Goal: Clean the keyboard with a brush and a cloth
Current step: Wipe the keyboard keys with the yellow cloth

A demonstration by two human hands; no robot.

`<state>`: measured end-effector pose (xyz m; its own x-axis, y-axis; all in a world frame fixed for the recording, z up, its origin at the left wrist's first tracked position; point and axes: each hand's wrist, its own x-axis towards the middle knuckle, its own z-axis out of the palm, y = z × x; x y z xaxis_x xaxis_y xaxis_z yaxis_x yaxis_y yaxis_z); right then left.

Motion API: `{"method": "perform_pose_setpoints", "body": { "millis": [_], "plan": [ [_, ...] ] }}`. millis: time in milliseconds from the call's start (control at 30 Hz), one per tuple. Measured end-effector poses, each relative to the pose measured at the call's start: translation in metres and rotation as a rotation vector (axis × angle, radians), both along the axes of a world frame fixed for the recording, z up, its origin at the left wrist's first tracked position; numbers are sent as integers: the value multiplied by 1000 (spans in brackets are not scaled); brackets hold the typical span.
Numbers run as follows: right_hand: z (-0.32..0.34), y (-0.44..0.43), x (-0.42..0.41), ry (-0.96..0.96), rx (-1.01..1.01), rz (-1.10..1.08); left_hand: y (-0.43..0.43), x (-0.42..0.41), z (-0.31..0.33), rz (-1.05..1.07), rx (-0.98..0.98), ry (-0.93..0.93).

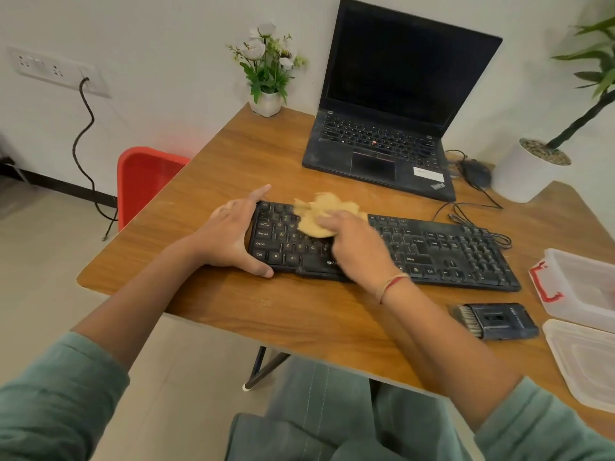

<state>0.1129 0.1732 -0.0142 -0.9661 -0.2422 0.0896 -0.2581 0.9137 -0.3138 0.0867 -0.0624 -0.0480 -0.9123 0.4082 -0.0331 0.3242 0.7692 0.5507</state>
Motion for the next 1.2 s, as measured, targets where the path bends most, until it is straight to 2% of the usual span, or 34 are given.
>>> {"method": "perform_pose_setpoints", "body": {
  "millis": [133, 200, 333, 433, 500, 667, 733, 833, 933, 1067, 1200],
  "plan": [
    [13, 70, -13, 6, -7, -381, 0, -1, -2, -4, 1, 14],
    [15, 92, -16, -15, -7, -484, -1, -1, -3, -4, -3, 20],
    [5, 54, -8, -48, -142, -383, 1, -2, -3, -5, -13, 28],
    [-7, 10, 8, 7, -103, -158, 0, -1, -2, -3, -12, 22],
    [-8, 11, 7, 36, -73, -92, 0, -1, -1, -4, -6, 12],
    [5, 70, -13, 107, 27, -334, 0, -1, -1, -2, -9, 4],
    [5, 78, -18, 114, -10, -394, 0, -1, -2, -1, -14, 8],
    [-1, 47, -10, 111, -113, -269, 0, -1, -2, -4, -18, 12],
    [-10, 26, 4, 179, -18, -106, -1, -2, -2, -2, -15, 1],
    [-4, 52, -17, 162, 109, -242, -2, -3, -2, -3, -4, -6],
    [-6, 39, -10, 148, 56, -146, 0, -2, -2, 3, 3, 14]
  ]
}}
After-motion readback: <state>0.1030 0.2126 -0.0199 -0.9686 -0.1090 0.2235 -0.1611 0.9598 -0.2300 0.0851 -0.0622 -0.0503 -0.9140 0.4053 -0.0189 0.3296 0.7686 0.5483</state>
